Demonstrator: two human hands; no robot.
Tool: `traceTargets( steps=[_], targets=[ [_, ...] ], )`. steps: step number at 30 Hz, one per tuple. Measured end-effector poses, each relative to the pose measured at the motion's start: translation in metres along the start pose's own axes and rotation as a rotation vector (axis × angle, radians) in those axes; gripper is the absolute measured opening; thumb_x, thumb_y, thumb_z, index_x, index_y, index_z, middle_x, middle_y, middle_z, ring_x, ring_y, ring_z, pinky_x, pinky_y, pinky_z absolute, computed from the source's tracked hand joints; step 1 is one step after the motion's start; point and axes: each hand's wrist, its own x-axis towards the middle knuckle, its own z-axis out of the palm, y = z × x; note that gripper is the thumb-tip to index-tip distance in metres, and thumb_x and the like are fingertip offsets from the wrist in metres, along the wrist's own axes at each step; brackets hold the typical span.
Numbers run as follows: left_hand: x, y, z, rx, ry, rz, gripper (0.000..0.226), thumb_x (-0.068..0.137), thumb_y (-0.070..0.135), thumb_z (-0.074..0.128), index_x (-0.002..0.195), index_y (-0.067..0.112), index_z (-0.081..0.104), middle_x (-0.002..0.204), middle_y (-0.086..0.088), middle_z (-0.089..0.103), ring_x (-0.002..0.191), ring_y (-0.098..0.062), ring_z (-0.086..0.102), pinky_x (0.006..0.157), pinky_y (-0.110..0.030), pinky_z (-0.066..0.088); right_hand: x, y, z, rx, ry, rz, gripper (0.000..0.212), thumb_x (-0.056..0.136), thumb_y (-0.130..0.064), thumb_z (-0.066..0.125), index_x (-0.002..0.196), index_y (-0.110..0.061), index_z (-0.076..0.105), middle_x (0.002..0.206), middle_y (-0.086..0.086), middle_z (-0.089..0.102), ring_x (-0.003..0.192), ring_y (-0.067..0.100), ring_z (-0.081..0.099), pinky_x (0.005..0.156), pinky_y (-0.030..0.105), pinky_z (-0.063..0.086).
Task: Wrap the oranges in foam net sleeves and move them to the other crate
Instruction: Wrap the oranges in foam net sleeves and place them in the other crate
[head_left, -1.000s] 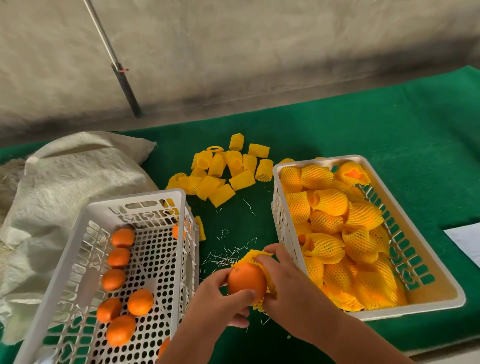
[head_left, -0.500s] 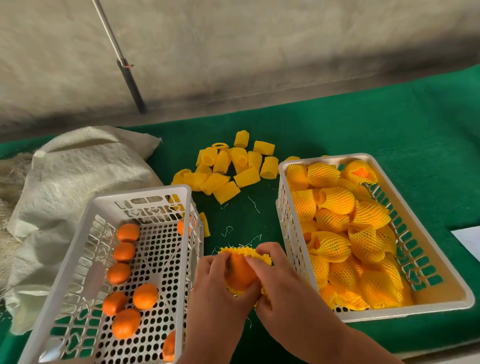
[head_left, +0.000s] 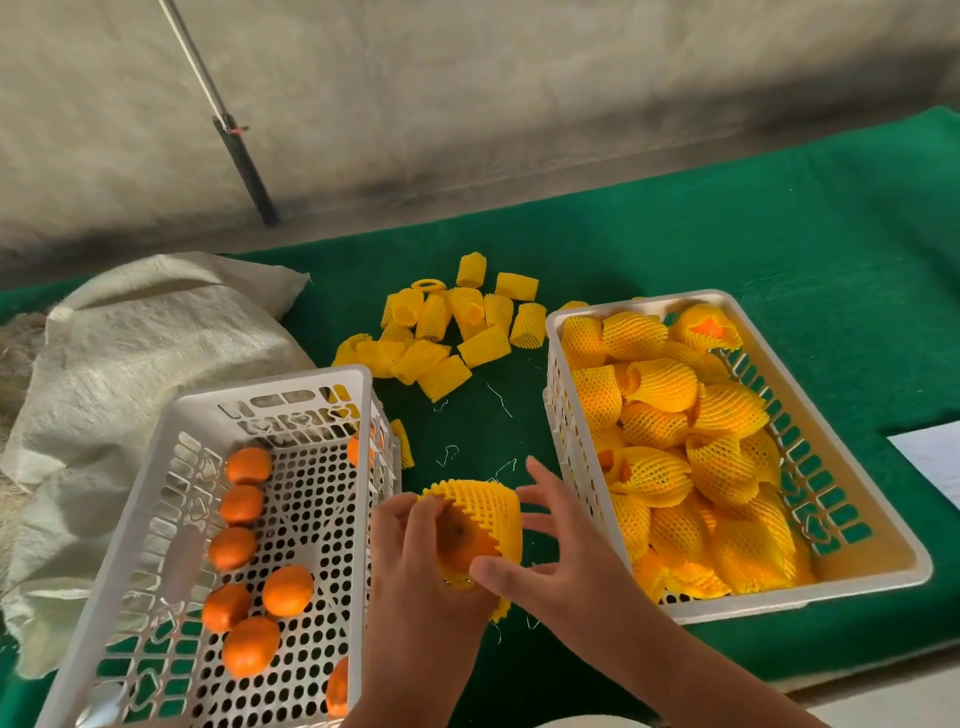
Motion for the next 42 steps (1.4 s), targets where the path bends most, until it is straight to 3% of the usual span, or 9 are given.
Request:
traceTargets(
  steps=[8, 11, 15, 19, 22, 26, 33, 37, 42],
  targets=[
    [-0.011, 0.011, 0.011, 0.036, -0.013, 0.112, 0.093, 0.049, 0.018, 0.099, 0.126, 0.022, 0.047, 0.128, 0.017, 0.028, 0.112, 0.003, 0.035, 0.085, -0.012, 0.035, 0.008, 0.002, 0.017, 0.075, 0.123, 0.034, 0.088, 0.061, -0.091, 0.068, 0.136, -0.059, 0.035, 0.115, -0.045, 0.047, 0.109, -0.013, 0.053, 0.074, 0.002, 0.049],
    [-0.018, 0.015, 0.012, 0.005, 0.01, 0.066, 0.09, 0.053, 0.027, 0.098, 0.127, 0.023, 0.047, 0.129, 0.013, 0.035, 0.112, -0.002, 0.042, 0.082, -0.023, 0.051, 0.007, 0.006, 0.018, -0.002, 0.202, 0.062, 0.09, 0.065, -0.085, 0.07, 0.141, -0.053, 0.033, 0.121, -0.038, 0.043, 0.11, -0.002, 0.054, 0.075, 0.004, 0.049],
    [-0.025, 0.021, 0.012, 0.03, -0.032, 0.071, 0.073, 0.063, 0.029, 0.096, 0.124, 0.026, 0.056, 0.13, 0.01, 0.044, 0.103, -0.01, 0.057, 0.075, -0.031, 0.061, 0.007, 0.012, 0.014, -0.066, 0.251, 0.051, 0.09, 0.073, -0.076, 0.074, 0.147, -0.048, 0.031, 0.135, -0.025, 0.043, 0.123, 0.005, 0.049, 0.088, 0.012, 0.051],
    [-0.025, 0.015, -0.003, -0.284, -0.045, 0.125, 0.038, 0.077, 0.025, 0.071, 0.112, 0.039, 0.068, 0.135, 0.009, 0.055, 0.123, -0.019, 0.061, 0.084, -0.032, 0.062, 0.006, 0.017, 0.002, -0.111, 0.259, -0.034, 0.098, 0.069, -0.083, 0.071, 0.148, -0.054, 0.022, 0.137, -0.037, 0.032, 0.128, -0.002, 0.041, 0.091, 0.009, 0.042],
    [-0.009, 0.012, -0.008, -0.737, -0.09, -0.374, 0.034, 0.08, 0.034, 0.073, 0.112, 0.025, 0.066, 0.129, 0.004, 0.064, 0.12, -0.026, 0.066, 0.08, -0.042, 0.064, 0.005, 0.02, -0.006, -0.152, 0.223, -0.117, 0.102, 0.072, -0.066, 0.083, 0.146, -0.062, 0.013, 0.132, -0.05, 0.023, 0.129, -0.011, 0.036, 0.094, 0.011, 0.042],
    [0.013, 0.01, -0.005, -1.113, -0.623, -0.911, 0.061, 0.087, 0.048, 0.077, 0.133, 0.014, 0.058, 0.123, -0.021, 0.071, 0.109, -0.043, 0.071, 0.085, -0.055, 0.061, 0.003, 0.021, -0.004, -0.211, 0.108, -0.191, 0.11, 0.074, -0.062, 0.083, 0.153, -0.061, 0.005, 0.139, -0.042, 0.026, 0.132, -0.013, 0.031, 0.095, 0.02, 0.049],
    [0.016, -0.007, 0.005, -0.992, -0.504, -0.748, 0.084, 0.06, 0.047, 0.097, 0.133, 0.026, 0.061, 0.117, -0.009, 0.075, 0.106, -0.034, 0.074, 0.081, -0.044, 0.063, 0.0, 0.038, -0.02, -0.03, -0.12, -0.073, 0.127, 0.062, -0.077, 0.085, 0.154, -0.065, -0.002, 0.158, -0.037, 0.016, 0.14, -0.009, 0.036, 0.098, 0.019, 0.052],
    [0.014, -0.001, 0.013, -0.767, -0.602, -0.457, 0.081, 0.057, 0.05, 0.099, 0.129, 0.048, 0.061, 0.12, 0.004, 0.072, 0.107, -0.024, 0.074, 0.078, -0.039, 0.064, 0.0, 0.045, -0.035, 0.187, -0.134, 0.103, 0.103, 0.071, -0.086, 0.068, 0.157, -0.049, 0.024, 0.146, -0.012, 0.051, 0.119, 0.01, 0.066, 0.086, 0.031, 0.063],
    [0.013, 0.01, 0.029, -0.655, -0.748, -0.285, 0.077, 0.069, 0.044, 0.095, 0.136, 0.05, 0.058, 0.127, 0.007, 0.067, 0.112, -0.023, 0.071, 0.083, -0.039, 0.064, -0.002, 0.051, -0.054, 0.204, -0.08, 0.155, 0.054, 0.082, -0.062, 0.075, 0.131, -0.046, 0.059, 0.119, -0.011, 0.064, 0.104, 0.012, 0.069, 0.075, 0.024, 0.061]
  ],
)
